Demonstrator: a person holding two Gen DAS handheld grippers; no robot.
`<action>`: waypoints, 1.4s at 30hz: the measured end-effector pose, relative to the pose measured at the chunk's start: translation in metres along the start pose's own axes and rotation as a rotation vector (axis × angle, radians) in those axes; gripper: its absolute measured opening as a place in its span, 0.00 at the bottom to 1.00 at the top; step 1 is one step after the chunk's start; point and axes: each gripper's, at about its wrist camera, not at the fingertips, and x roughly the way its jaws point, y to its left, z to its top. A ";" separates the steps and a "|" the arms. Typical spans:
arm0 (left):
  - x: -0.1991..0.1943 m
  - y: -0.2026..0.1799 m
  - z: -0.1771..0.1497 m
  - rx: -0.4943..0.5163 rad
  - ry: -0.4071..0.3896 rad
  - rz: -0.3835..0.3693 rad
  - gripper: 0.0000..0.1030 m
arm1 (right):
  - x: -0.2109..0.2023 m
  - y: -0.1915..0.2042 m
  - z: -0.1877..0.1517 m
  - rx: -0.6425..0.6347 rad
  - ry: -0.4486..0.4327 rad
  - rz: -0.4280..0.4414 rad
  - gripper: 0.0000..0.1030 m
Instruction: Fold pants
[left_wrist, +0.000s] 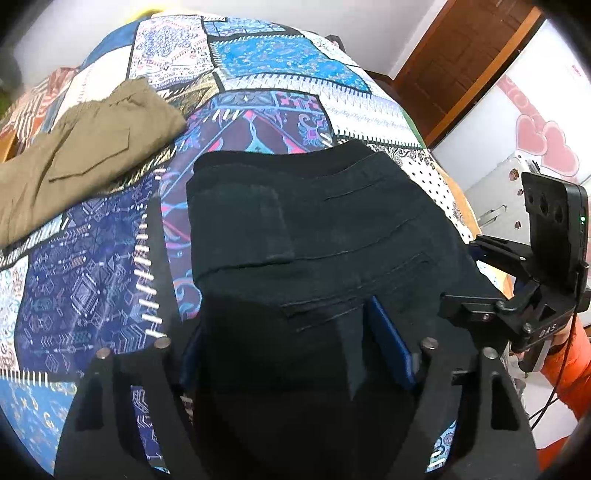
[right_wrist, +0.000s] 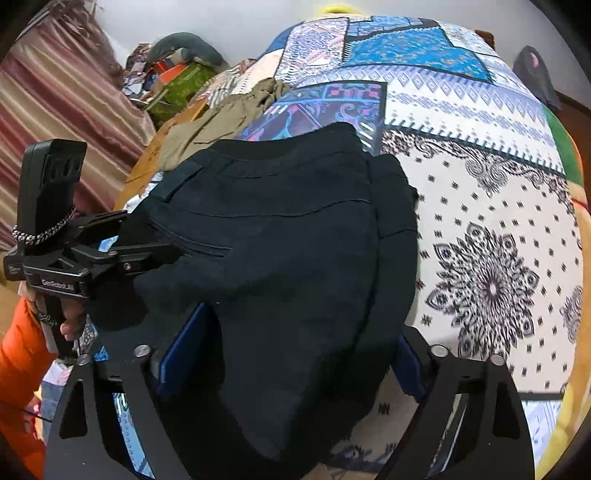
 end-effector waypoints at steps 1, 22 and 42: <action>-0.001 0.000 0.001 -0.001 -0.007 0.003 0.68 | 0.000 0.000 0.001 -0.004 -0.002 0.003 0.75; -0.088 -0.029 0.015 0.086 -0.252 0.087 0.22 | -0.047 0.032 0.023 -0.106 -0.173 -0.039 0.25; -0.179 0.072 0.088 0.036 -0.497 0.264 0.22 | -0.019 0.125 0.163 -0.314 -0.350 -0.037 0.25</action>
